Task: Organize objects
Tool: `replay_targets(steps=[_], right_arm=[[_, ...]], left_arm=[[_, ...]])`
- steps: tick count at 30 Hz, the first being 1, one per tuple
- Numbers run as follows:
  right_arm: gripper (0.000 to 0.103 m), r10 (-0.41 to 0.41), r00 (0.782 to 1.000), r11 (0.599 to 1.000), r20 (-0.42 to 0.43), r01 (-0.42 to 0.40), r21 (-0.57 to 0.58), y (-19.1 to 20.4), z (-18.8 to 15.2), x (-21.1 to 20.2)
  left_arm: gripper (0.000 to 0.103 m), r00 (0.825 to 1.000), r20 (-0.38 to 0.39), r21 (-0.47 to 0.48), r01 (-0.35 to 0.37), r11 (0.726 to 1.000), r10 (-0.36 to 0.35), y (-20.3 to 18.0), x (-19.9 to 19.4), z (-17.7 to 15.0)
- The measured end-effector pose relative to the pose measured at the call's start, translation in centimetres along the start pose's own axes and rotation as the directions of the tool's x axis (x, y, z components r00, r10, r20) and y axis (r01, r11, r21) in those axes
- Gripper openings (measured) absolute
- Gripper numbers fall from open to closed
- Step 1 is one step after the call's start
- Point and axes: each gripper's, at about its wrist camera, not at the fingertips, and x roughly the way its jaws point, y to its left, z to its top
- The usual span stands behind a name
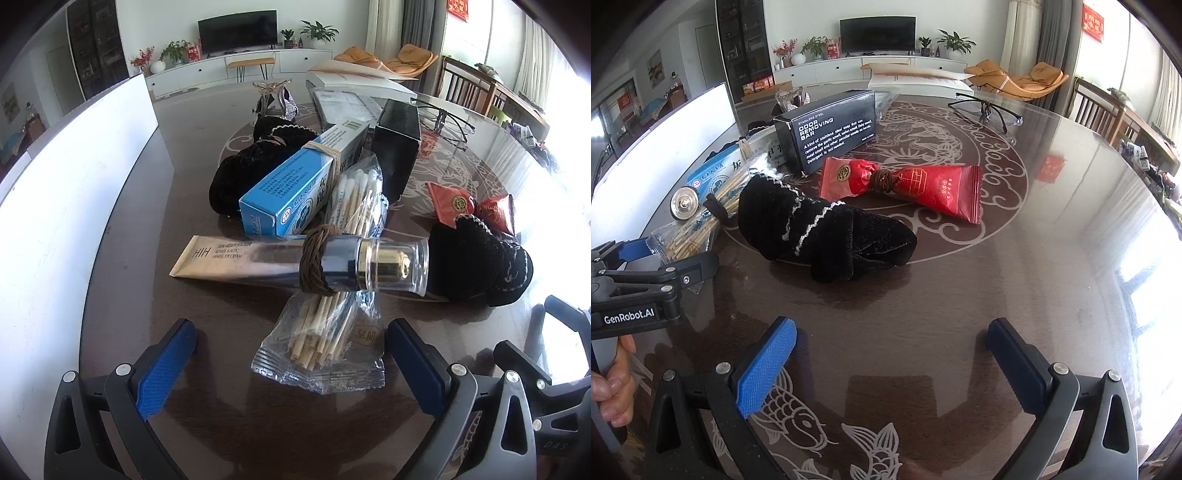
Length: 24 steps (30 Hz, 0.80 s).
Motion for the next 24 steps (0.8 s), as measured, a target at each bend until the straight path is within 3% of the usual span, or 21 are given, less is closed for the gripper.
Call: replay_targets(steps=[24], right_arm=[[0.103,0.002,1.0,1.0,0.001,-0.002,0.001,0.06,-0.06,0.03]], left_arm=[[0.103,1.0,0.027,0.007,0.007,1.0,-0.007,-0.2,0.77,0.75]])
